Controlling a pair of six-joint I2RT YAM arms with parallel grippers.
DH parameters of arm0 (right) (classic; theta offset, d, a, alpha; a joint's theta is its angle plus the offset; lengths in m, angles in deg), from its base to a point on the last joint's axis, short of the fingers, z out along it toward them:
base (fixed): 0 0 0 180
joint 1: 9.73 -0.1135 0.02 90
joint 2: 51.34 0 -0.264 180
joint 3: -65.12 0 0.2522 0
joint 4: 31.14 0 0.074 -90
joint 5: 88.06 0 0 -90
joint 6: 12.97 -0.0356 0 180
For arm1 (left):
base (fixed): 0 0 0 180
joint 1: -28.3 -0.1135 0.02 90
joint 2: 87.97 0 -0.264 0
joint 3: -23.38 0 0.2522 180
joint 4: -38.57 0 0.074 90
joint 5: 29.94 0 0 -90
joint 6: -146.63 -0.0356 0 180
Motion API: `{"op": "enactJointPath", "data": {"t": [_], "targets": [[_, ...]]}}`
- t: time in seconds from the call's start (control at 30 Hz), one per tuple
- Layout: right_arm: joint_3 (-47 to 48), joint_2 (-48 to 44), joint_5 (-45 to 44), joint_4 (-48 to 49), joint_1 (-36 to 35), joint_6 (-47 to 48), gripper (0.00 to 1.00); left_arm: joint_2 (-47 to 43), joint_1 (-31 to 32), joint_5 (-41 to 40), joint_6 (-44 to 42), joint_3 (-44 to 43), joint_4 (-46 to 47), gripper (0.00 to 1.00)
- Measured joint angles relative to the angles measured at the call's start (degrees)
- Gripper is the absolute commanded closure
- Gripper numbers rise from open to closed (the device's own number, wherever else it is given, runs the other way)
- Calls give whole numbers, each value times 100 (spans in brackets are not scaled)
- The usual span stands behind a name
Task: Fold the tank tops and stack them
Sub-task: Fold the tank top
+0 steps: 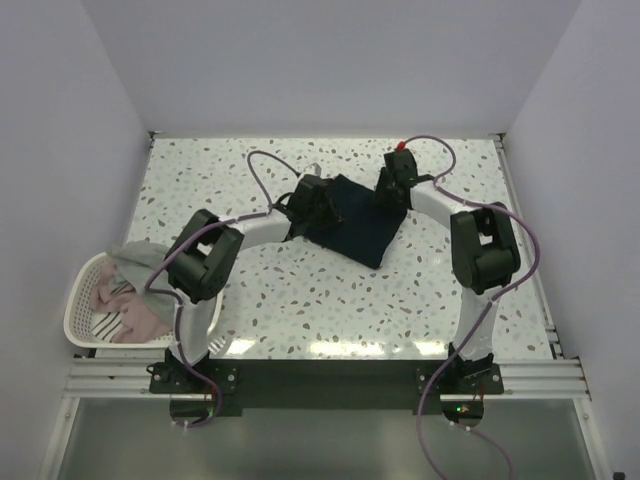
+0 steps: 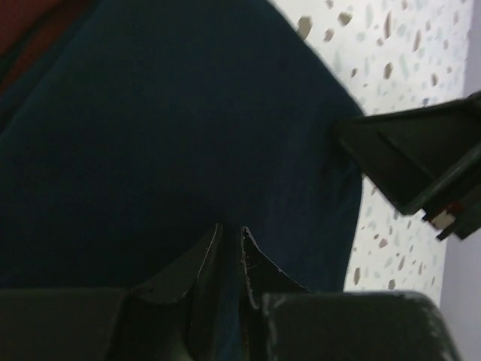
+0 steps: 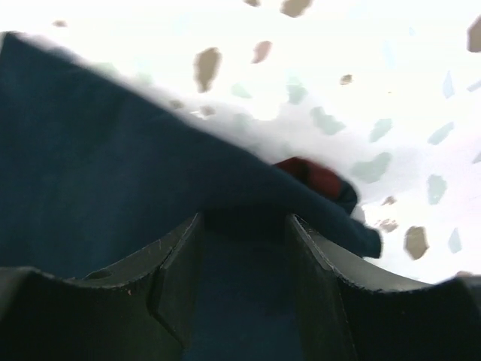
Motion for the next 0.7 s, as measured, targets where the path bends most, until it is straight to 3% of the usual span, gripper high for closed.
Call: {"op": "enactJointPath", "data": {"t": [0.23, 0.43, 0.7], "targets": [[164, 490, 44, -48, 496, 0, 51, 247, 20, 9, 2, 146, -98, 79], [192, 507, 7, -94, 520, 0, 51, 378, 15, 17, 22, 48, -175, 72], [-31, 339, 20, -127, 522, 24, 47, 442, 11, 4, 22, -164, -466, 72]]}}
